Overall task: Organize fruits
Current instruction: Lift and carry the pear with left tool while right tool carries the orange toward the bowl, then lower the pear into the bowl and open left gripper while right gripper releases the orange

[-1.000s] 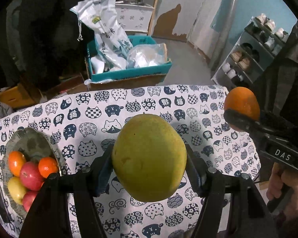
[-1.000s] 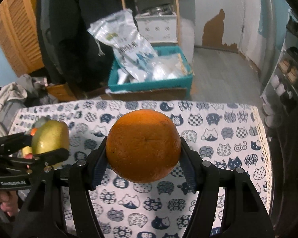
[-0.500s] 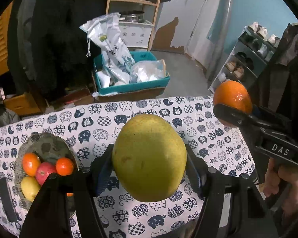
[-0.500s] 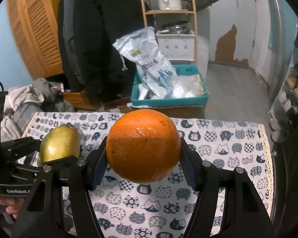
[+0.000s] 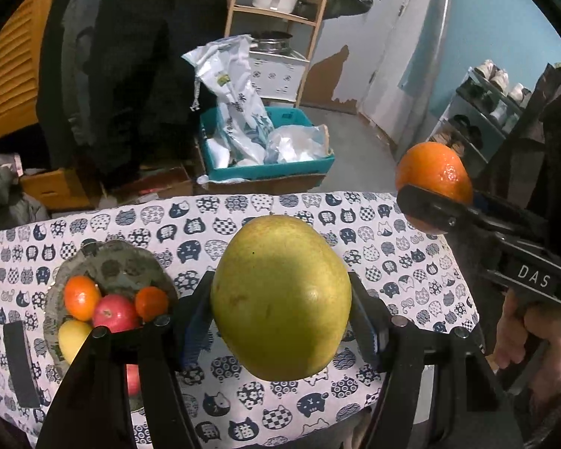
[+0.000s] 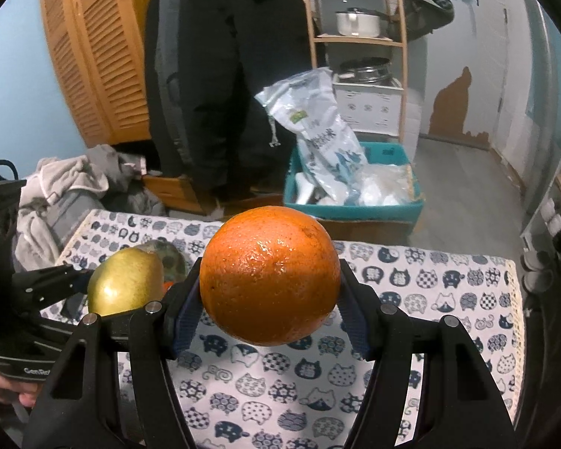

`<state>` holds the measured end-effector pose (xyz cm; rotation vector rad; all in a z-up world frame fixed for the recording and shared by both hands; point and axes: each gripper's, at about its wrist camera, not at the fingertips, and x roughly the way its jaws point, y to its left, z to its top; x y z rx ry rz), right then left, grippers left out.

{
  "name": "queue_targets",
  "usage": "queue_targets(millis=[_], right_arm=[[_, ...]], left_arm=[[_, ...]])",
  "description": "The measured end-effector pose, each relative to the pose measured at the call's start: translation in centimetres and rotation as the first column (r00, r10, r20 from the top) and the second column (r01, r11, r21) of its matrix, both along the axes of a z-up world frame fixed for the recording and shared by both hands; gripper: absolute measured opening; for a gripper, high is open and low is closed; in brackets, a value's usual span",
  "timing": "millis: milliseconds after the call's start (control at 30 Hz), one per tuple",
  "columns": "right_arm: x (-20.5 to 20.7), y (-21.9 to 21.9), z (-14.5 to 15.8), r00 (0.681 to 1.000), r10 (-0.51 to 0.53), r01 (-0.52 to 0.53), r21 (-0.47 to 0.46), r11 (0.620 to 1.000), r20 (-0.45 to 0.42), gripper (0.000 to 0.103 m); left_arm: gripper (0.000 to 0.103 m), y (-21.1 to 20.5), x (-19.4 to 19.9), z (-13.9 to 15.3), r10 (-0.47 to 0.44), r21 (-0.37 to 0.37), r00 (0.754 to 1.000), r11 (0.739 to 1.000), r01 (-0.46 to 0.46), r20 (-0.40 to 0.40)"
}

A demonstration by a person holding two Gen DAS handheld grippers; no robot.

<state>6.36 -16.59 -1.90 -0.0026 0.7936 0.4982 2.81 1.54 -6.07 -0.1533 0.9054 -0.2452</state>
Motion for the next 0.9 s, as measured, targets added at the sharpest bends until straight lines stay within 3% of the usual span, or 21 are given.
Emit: queue_targets(millis=[900], right_arm=[[1.3, 12.5, -1.4, 0.984, 0.167, -0.167, 0.014, 0.986, -0.058, 0.065]], left_arm=[[0.068, 12.7, -2.9, -1.8, 0.226, -0.029, 0.974, 0.974, -0.227, -0.005]])
